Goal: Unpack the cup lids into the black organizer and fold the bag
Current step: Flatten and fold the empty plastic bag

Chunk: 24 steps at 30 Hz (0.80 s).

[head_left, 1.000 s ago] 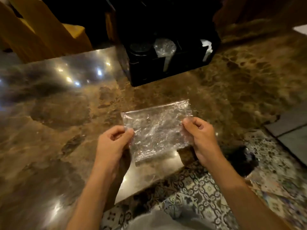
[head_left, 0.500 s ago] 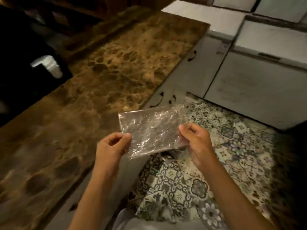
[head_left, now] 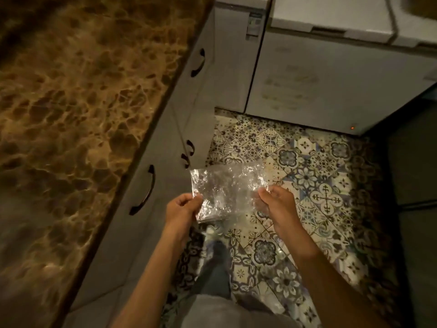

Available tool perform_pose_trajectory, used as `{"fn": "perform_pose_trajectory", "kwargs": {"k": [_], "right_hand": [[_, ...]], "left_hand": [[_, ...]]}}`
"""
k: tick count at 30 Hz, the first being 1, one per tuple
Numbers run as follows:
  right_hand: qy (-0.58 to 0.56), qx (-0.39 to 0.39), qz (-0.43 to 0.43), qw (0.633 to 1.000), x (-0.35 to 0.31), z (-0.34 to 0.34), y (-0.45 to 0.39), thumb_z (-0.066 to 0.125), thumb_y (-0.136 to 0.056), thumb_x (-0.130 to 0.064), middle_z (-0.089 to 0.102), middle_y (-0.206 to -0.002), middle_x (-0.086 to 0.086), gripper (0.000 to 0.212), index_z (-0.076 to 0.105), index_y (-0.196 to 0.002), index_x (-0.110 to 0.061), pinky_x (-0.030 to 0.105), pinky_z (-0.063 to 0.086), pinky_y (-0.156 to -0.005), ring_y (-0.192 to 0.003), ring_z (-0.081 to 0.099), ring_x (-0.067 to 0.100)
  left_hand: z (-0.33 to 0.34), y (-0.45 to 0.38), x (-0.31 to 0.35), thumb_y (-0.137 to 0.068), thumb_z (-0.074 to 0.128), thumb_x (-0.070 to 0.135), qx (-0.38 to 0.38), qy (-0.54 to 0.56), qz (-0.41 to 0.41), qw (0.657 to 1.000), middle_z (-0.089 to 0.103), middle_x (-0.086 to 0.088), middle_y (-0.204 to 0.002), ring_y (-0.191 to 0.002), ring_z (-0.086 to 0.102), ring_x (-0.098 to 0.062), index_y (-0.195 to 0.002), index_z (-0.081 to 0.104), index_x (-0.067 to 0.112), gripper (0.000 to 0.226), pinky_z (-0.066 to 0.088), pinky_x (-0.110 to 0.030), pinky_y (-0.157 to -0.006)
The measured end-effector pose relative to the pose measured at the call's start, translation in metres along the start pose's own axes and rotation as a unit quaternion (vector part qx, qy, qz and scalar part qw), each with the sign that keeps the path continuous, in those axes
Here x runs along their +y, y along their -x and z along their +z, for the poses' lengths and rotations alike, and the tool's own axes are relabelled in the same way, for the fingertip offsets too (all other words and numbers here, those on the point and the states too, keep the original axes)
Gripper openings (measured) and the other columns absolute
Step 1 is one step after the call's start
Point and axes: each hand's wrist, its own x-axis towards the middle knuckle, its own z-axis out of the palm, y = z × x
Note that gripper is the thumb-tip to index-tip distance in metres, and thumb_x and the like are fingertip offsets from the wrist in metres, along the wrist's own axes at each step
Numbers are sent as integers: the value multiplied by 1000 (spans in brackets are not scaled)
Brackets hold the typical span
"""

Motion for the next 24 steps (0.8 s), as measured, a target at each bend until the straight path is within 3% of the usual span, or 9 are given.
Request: {"fn": "perform_pose_trajectory", "kwargs": {"k": [2, 5, 7, 11, 15, 17, 18, 21, 24], "right_hand": [[5, 14, 31, 999, 2, 2, -26, 67, -91, -11, 71, -109, 25, 27, 61, -110, 7, 48, 59, -84, -97, 71, 35], [-6, 25, 62, 998, 4, 5, -69, 64, -90, 1, 69, -100, 31, 16, 61, -98, 14, 40, 61, -67, -81, 71, 38], [-14, 25, 95, 995, 3, 11, -100, 60, -90, 7, 67, -91, 32, 6, 62, -85, 9, 38, 60, -61, -70, 68, 34], [81, 23, 114, 990, 25, 25, -164, 60, -91, 5, 70, -98, 31, 15, 67, -80, -2, 54, 58, -82, -82, 68, 37], [153, 1, 120, 981, 84, 41, -240, 60, -91, -2, 72, -95, 22, 9, 69, -93, 0, 56, 58, -83, -90, 70, 40], [155, -2, 137, 978, 101, 45, -266, 57, -93, 0, 71, -98, 23, 12, 67, -90, -4, 57, 57, -84, -93, 69, 43], [152, -13, 150, 977, 116, 49, -282, 55, -94, 2, 71, -99, 24, 16, 66, -86, -7, 56, 57, -85, -93, 69, 43], [204, -40, 161, 965, 175, 55, -331, 52, -95, 3, 70, -99, 23, 24, 63, -83, -15, 47, 60, -80, -87, 71, 36], [256, -50, 160, 952, 219, 60, -365, 54, -93, 1, 69, -95, 22, 15, 64, -89, -9, 37, 60, -65, -76, 69, 30]], "left_hand": [[14, -37, -5, -88, 74, 18, 7, -12, -40, 999, 56, 6, -54, -44, 42, -5, -79, 72, 11, 11, 39, -17, -40], [29, -85, -14, -86, 73, 11, 2, -23, -83, 996, 58, 0, -53, -40, 45, -9, -76, 74, 12, 10, 39, -20, -37], [36, -118, -24, -85, 69, 3, 6, -28, -107, 994, 61, -3, -54, -41, 48, -12, -76, 75, 12, 14, 40, -20, -38], [52, -176, -55, -86, 65, -8, 39, -40, -147, 988, 68, -10, -68, -52, 53, -19, -95, 71, 7, 18, 43, -23, -45], [64, -237, -117, -88, 64, -10, 79, -58, -180, 979, 67, -11, -73, -48, 59, -13, -92, 67, 9, 19, 48, -18, -40], [66, -252, -130, -88, 64, -10, 92, -65, -184, 976, 65, -9, -72, -47, 60, -11, -99, 64, 5, 19, 48, -17, -40], [66, -263, -143, -87, 64, -9, 95, -67, -189, 975, 65, -9, -74, -54, 63, -17, -100, 64, 5, 20, 52, -19, -44], [72, -305, -201, -86, 65, -4, 106, -89, -209, 968, 68, -15, -88, -83, 64, -31, -88, 64, 18, 22, 56, -38, -78], [76, -334, -249, -86, 65, 0, 117, -120, -239, 956, 66, -16, -96, -85, 62, -29, -85, 58, 22, 22, 53, -46, -88]]}}
